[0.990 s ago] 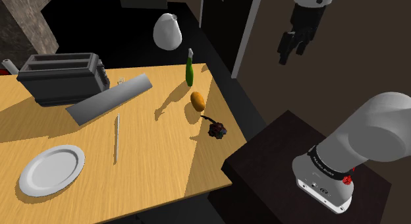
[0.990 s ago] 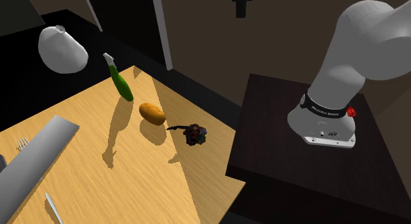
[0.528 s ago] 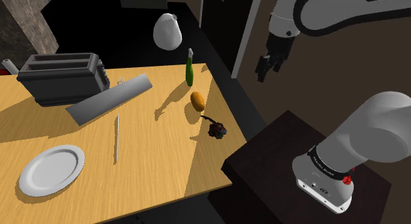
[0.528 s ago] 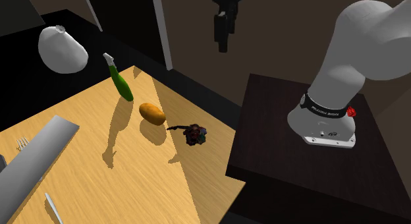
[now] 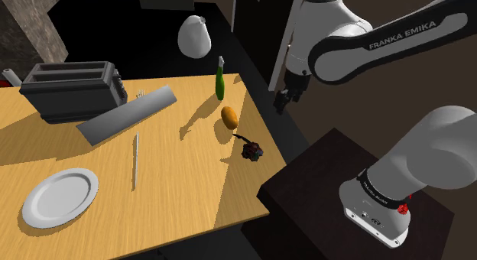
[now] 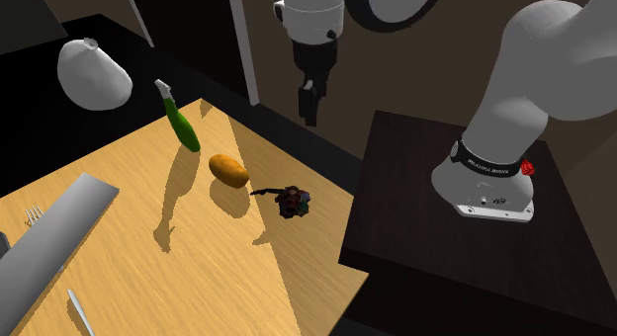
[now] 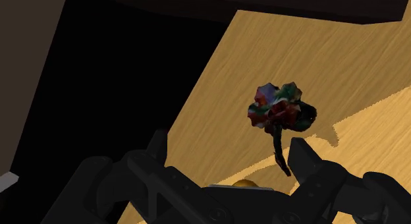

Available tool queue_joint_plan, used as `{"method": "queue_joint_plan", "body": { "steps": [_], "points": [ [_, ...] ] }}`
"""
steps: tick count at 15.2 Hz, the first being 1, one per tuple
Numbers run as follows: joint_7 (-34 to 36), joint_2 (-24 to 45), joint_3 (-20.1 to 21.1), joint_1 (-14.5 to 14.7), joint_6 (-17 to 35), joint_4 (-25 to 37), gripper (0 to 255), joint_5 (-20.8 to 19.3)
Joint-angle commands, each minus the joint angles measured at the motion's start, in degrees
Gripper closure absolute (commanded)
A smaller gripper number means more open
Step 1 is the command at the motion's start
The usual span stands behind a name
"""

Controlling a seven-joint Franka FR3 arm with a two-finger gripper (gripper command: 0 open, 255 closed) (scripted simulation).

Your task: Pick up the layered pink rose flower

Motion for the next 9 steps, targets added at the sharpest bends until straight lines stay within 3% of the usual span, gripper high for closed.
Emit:
{"method": "queue_joint_plan", "body": {
  "steps": [1, 5, 9],
  "points": [
    [1.24, 4.3, 1.03, 0.06, 5.84, -0.67, 0, -0.78],
    [5.02, 14.07, 3.2, -0.64, 15.82, 0.33, 0, -4.55],
    [12.05, 24.66, 4.47, -1.47, 24.25, 3.21, 0, -12.98]
  ]
}}
